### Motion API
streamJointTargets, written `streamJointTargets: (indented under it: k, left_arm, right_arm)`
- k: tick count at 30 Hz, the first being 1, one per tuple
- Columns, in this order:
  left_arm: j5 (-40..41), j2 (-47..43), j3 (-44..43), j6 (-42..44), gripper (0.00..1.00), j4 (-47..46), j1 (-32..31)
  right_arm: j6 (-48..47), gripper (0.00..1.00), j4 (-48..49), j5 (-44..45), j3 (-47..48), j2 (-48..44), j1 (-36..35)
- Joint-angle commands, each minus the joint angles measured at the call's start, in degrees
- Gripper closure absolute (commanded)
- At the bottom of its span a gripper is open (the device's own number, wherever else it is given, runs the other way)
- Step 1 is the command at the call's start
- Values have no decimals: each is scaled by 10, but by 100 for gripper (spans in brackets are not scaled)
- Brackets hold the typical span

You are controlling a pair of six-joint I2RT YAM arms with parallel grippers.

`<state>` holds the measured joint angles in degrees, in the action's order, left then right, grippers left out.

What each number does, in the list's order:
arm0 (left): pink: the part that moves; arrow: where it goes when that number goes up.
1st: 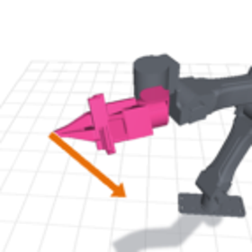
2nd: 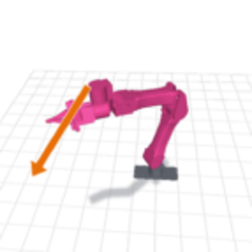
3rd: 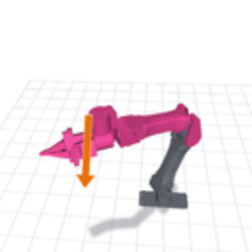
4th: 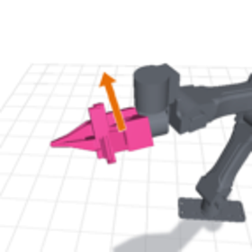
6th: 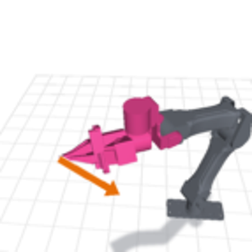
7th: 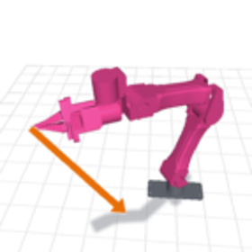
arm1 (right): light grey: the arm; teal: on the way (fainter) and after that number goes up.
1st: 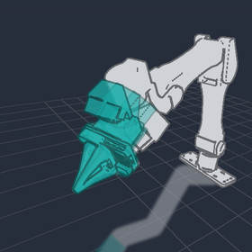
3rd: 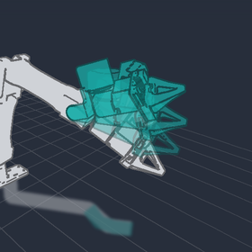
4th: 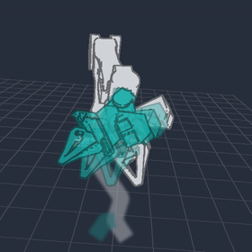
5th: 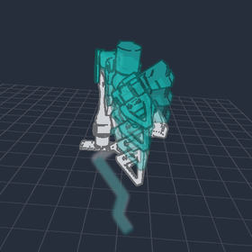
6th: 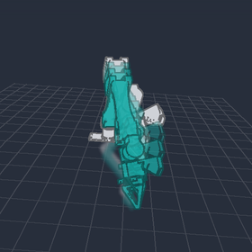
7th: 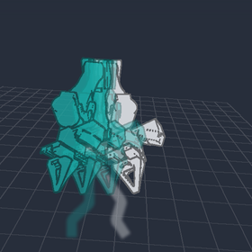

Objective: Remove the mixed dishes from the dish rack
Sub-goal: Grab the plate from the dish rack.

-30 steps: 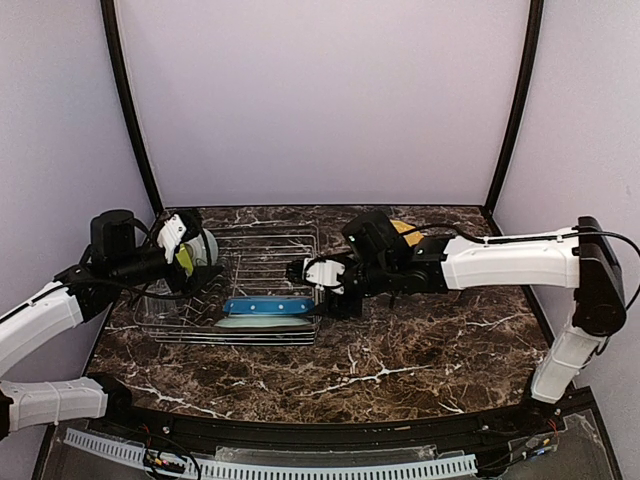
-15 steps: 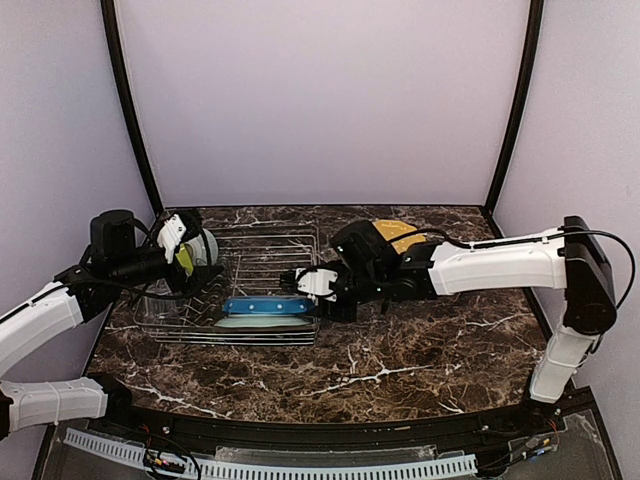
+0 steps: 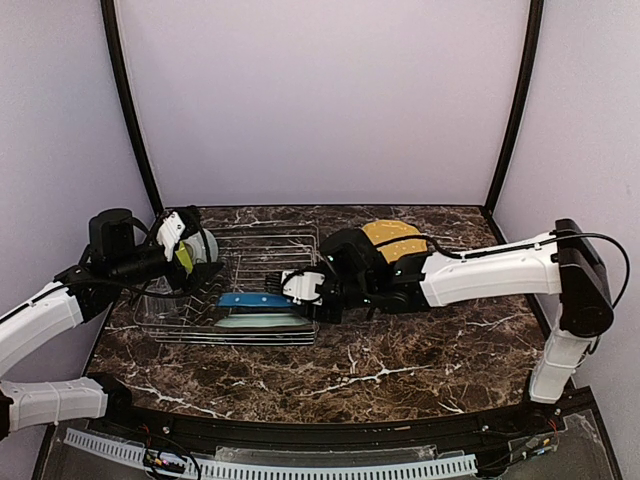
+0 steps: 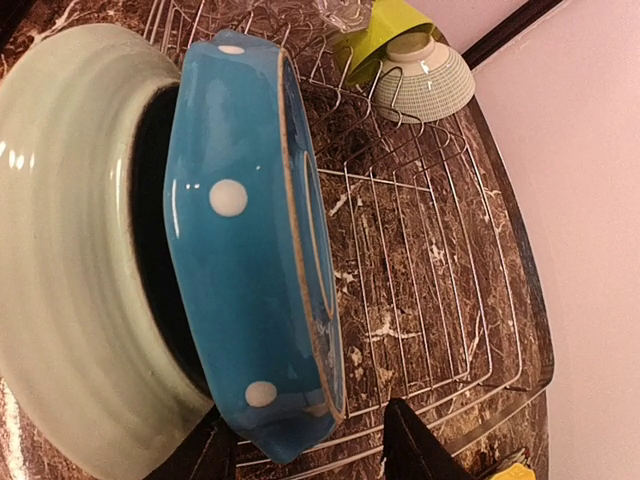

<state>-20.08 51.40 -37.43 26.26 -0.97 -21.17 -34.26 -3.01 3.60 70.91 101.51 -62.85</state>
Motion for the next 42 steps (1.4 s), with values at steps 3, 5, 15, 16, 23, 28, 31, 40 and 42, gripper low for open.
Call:
streamJointTargets:
  k: [3, 5, 15, 16, 23, 28, 31, 40, 42]
  left_arm:
    - [2, -8, 12, -7, 1, -10, 0]
    - [2, -8, 12, -8, 1, -10, 0]
    - [8, -8, 11, -7, 1, -10, 0]
    - [11, -8, 11, -7, 1, -10, 0]
    - [97, -12, 8, -19, 1, -15, 4]
    - [97, -13, 9, -22, 1, -17, 6]
    - [95, -13, 9, -21, 1, -18, 7]
    - [101, -14, 10, -18, 1, -18, 7]
    - [103, -14, 11, -19, 1, -19, 7]
  right_arm:
    - [-17, 53, 69, 52, 16, 31, -13]
    - [-19, 53, 74, 56, 22, 37, -14]
    - [-42, 58, 81, 61, 69, 76, -16]
    - [-46, 59, 78, 58, 75, 80, -16]
    - [-63, 65, 79, 57, 103, 106, -16]
    - [-70, 72, 92, 71, 106, 108, -16]
    - [-73, 76, 100, 76, 104, 104, -16]
    - [-80, 84, 129, 88, 98, 89, -18]
    - [-82, 86, 143, 92, 94, 83, -19]
